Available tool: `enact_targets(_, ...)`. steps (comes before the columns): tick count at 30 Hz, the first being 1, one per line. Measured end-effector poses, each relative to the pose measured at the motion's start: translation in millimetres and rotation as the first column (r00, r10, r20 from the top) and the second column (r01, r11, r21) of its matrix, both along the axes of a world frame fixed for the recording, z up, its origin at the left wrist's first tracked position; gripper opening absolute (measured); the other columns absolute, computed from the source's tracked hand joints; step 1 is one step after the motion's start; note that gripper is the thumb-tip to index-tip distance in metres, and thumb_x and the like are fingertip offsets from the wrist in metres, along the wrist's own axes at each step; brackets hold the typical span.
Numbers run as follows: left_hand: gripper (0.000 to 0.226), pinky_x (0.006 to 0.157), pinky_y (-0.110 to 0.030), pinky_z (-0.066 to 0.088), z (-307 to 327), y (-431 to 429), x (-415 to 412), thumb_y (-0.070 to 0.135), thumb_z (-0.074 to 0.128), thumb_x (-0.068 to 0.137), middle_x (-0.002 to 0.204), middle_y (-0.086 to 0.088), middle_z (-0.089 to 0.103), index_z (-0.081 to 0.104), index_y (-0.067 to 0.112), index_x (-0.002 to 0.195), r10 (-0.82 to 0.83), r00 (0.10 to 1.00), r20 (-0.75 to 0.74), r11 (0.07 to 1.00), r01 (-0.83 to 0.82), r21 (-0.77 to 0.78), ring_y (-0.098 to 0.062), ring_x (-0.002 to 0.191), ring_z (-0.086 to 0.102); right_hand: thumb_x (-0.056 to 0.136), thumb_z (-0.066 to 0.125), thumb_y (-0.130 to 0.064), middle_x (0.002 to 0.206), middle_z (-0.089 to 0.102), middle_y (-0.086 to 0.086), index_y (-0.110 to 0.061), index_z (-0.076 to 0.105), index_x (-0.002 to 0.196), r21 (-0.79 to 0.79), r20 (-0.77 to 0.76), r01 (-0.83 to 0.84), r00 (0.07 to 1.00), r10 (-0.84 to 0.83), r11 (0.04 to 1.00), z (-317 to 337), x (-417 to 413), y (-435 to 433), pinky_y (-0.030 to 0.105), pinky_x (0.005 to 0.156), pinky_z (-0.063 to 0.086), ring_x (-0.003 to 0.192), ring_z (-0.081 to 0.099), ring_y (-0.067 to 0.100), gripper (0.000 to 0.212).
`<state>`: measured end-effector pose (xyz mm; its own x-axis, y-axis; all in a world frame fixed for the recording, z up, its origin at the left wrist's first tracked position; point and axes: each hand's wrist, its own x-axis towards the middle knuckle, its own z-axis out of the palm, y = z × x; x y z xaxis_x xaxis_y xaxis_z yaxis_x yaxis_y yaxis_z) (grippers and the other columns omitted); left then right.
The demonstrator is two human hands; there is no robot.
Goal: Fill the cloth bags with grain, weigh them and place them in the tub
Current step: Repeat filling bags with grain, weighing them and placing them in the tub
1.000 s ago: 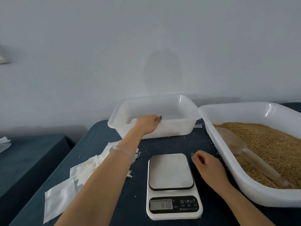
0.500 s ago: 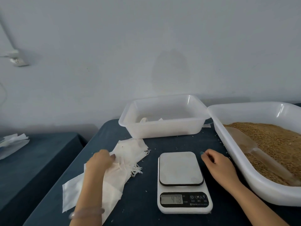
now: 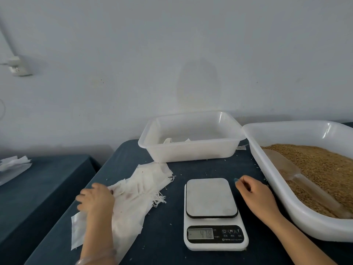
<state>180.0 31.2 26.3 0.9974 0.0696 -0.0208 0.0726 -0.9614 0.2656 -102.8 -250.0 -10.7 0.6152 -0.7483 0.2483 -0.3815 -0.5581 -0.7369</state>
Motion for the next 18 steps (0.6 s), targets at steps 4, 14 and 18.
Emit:
enact_targets(4, 0.039, 0.095, -0.048, 0.043, -4, 1, 3, 0.013, 0.060, 0.094, 0.129, -0.027, 0.050, 0.042, -0.004, 0.124, -0.025, 0.999, 0.025, 0.999, 0.026, -0.037, -0.042, 0.119, 0.048, 0.097, 0.054, -0.034, 0.053, 0.049, -0.001, -0.021, 0.052, 0.068, -0.001, -0.005, 0.002, 1.000, -0.002, 1.000, 1, -1, 0, 0.028, 0.050, 0.034, 0.048, 0.046, 0.009, 0.032)
enact_targets(14, 0.019, 0.069, -0.046, 0.048, -2, 0, 13, 0.017, 0.046, 0.095, 0.092, -0.021, 0.060, 0.055, 0.002, 0.102, 0.073, 0.958, 0.277, 0.844, 0.089, -0.529, -0.041, 0.080, 0.058, 0.097, 0.054, -0.035, 0.055, 0.052, 0.001, -0.021, 0.054, 0.069, -0.006, -0.008, -0.001, 1.000, 0.001, 1.000, 1, -1, 0, 0.029, 0.051, 0.034, 0.049, 0.048, 0.011, 0.032)
enact_targets(18, 0.018, 0.059, -0.034, 0.049, -1, 2, 17, 0.014, 0.047, 0.097, 0.100, -0.015, 0.066, 0.059, 0.006, 0.109, 0.047, 0.984, 0.170, 0.698, 0.090, -0.711, -0.022, 0.061, 0.065, 0.097, 0.053, -0.037, 0.057, 0.054, 0.003, -0.019, 0.055, 0.070, -0.005, -0.005, -0.002, 1.000, 0.002, 1.000, 1, 0, 1, 0.030, 0.052, 0.035, 0.050, 0.049, 0.013, 0.032)
